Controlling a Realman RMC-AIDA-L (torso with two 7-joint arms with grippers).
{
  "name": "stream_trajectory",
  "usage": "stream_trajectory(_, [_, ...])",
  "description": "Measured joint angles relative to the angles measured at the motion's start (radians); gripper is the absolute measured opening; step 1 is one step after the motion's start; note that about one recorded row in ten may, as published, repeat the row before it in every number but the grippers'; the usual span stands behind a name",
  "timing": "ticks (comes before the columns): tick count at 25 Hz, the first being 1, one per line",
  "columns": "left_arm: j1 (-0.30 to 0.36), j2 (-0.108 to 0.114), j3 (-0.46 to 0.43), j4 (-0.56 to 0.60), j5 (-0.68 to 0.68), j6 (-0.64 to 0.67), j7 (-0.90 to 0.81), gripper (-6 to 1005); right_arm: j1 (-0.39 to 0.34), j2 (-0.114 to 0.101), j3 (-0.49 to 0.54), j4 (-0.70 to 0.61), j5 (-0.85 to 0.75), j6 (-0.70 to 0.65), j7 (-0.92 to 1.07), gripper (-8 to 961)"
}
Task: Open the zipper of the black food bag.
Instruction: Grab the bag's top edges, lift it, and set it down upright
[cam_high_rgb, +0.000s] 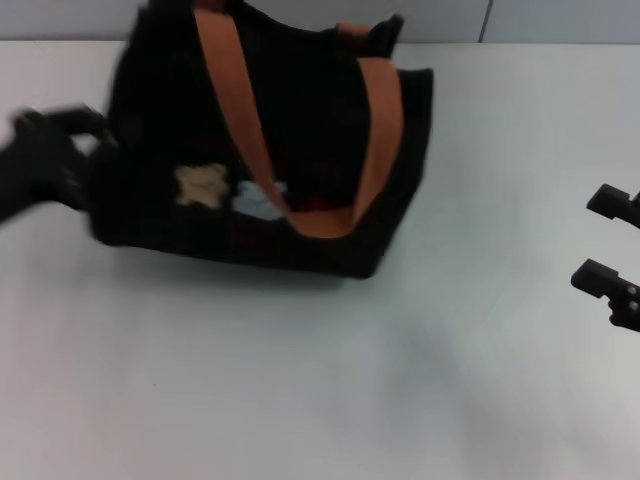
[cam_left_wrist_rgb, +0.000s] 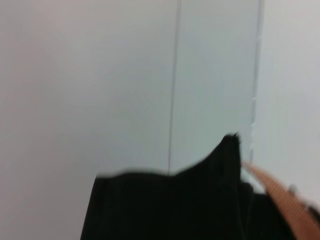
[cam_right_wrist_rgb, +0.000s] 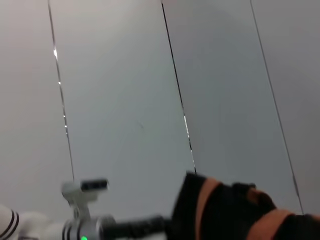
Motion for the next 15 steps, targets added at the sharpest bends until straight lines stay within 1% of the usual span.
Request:
stream_trajectory(1, [0.006,0.001,0.0,0.069,-0.016,0.045,-0.039,104,0.001,0.001,0.0,0.0,0.0,-0.003,0.0,837])
stream_trajectory(3, [0.006,0.0,0.007,0.168,-0.044,0.128,-0.089,104,0.002,0.007,0.001,0.0,0.001,-0.004,0.0,837])
stream_trajectory(5, [-0.003,-0.007,0.023,0.227,-0.048,0.173,-0.102,104,0.005,0.014,0.001,0.0,0.001,-0.003,0.0,837])
stream_trajectory(7, [-0.015,-0.013,0.062,0.278,-0.052,0.195,-0.108,103,0.01,0.021,0.001,0.0,0.002,-0.001,0.0,837])
stream_trajectory(11, [-0.04,-0.013,0.149,0.322,-0.06,0.186,-0.121,103,0.016,0.032,0.001,0.002,0.002,0.003,0.0,837])
stream_trajectory(15, [-0.058,-0.014,0.218,0.308,-0.036,0.147,-0.105,103,0.023,0.037,0.001,0.023,0.002,0.026,0.0,837])
